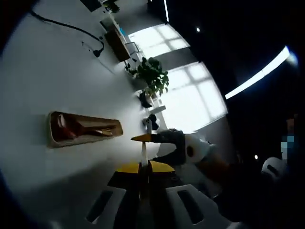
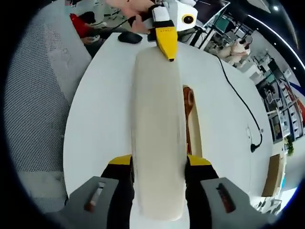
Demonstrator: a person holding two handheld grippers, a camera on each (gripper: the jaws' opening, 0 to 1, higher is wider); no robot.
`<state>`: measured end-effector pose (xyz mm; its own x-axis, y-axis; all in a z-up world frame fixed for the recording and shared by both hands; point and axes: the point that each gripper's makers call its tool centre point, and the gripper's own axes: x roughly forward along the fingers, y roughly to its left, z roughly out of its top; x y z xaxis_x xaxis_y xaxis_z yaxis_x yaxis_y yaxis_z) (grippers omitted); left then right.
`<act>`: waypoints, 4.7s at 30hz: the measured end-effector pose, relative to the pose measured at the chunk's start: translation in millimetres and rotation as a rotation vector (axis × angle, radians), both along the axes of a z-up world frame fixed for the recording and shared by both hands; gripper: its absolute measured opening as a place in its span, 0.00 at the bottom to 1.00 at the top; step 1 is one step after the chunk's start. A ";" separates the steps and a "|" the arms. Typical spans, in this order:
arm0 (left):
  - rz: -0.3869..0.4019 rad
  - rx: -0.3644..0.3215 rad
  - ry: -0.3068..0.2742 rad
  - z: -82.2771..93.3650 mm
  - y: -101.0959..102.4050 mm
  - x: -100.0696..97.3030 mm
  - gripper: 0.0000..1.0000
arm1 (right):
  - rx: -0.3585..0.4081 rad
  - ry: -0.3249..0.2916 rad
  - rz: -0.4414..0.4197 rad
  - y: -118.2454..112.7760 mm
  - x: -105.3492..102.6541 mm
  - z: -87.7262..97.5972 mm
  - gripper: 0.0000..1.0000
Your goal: Arrange the utensils inside the cutlery case until each visible utensil rests in its matching compartment.
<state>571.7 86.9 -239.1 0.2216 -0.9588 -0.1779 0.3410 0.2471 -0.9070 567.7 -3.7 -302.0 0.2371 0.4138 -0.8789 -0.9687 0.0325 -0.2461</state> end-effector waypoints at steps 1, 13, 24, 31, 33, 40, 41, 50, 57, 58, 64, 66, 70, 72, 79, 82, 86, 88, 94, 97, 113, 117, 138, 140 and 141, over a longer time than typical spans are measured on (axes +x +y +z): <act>0.023 0.003 -0.002 -1.3 1.8 7.3 0.06 | 0.000 0.003 -0.003 0.4 2.3 -0.4 0.40; 0.195 0.171 0.008 -49.4 22.6 71.8 0.12 | -0.061 0.096 -0.016 9.2 53.4 -26.3 0.40; 0.200 0.269 0.005 -71.6 31.6 88.0 0.13 | -0.126 0.222 0.002 11.9 66.0 -44.5 0.40; 0.185 0.269 0.030 -80.2 35.1 86.3 0.13 | -0.156 0.246 0.023 10.2 63.3 -52.7 0.40; 0.185 0.267 0.025 -79.2 35.2 86.6 0.13 | -0.156 0.255 0.016 11.1 63.9 -52.8 0.40; 0.201 0.310 -0.065 -76.1 45.0 89.3 0.14 | -0.150 0.254 0.028 14.0 66.6 -52.4 0.40; 0.207 0.310 -0.049 -78.4 48.4 89.4 0.15 | -0.156 0.257 0.032 14.1 66.7 -53.5 0.40; 0.332 0.217 0.020 -68.6 70.1 98.8 0.22 | -0.175 0.319 0.008 18.7 64.5 -56.3 0.40; 0.286 0.238 0.056 -81.1 60.5 85.0 0.22 | -0.176 0.333 0.013 17.4 63.9 -57.2 0.41; 0.280 0.240 0.058 -81.8 59.0 83.5 0.22 | -0.176 0.335 0.015 17.5 63.5 -57.2 0.41; 0.294 0.242 0.069 -85.2 57.2 80.2 0.21 | -0.139 0.298 -0.030 10.9 66.6 -43.7 0.47; 0.299 0.238 0.069 -84.1 59.3 77.9 0.21 | -0.113 0.316 -0.057 1.4 59.5 -34.8 0.51; 0.299 0.262 0.046 -79.7 65.3 78.8 0.20 | -0.052 0.288 -0.146 -24.0 57.9 -18.7 0.44; 0.296 0.267 0.020 -72.4 64.7 82.8 0.19 | -0.008 0.266 -0.232 -37.4 66.3 -11.1 0.30; 0.235 0.337 -0.046 -63.3 48.7 90.2 0.16 | 0.007 0.226 -0.326 -53.9 77.7 -13.5 0.00; 0.191 0.379 -0.070 -64.2 40.3 88.5 0.14 | -0.086 0.263 -0.329 -62.2 69.7 -27.7 0.00; 0.149 0.456 -0.110 -69.4 35.9 86.1 0.12 | -0.123 0.293 -0.335 -64.3 61.9 -26.6 0.00; 0.117 0.484 -0.125 -70.7 33.9 82.2 0.12 | -0.129 0.278 -0.317 -64.6 60.3 -27.1 0.00; 0.011 0.636 -0.219 -79.9 34.5 75.8 0.10 | -0.178 0.262 -0.306 -66.6 55.2 -28.2 0.00; -0.062 0.722 -0.283 -85.2 36.4 74.8 0.01 | -0.188 0.273 -0.354 -67.9 58.8 -29.9 0.00; -0.215 0.919 -0.463 -81.2 30.0 75.3 0.00 | -0.254 0.362 -0.334 -68.1 57.0 -32.5 0.00; -0.187 0.922 -0.429 -81.7 32.4 75.8 0.00 | -0.098 0.309 -0.523 -60.8 79.2 -22.7 0.00; -0.325 1.105 -0.401 -91.3 26.6 76.6 0.00 | -0.240 0.375 -0.508 -67.4 73.1 -34.0 0.00; -0.267 1.068 -0.314 -90.8 27.3 76.4 0.00 | -0.225 0.359 -0.510 -67.7 72.8 -33.9 0.00; -0.226 1.046 -0.276 -90.4 27.7 77.3 0.00 | -0.210 0.356 -0.512 -68.6 73.5 -33.2 0.00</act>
<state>649.0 114.6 -329.4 0.2175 -0.3875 -0.8958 0.6334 0.7543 -0.1725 641.2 -72.3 -335.3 0.0385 0.1371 -0.9898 -0.8672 0.4967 0.0351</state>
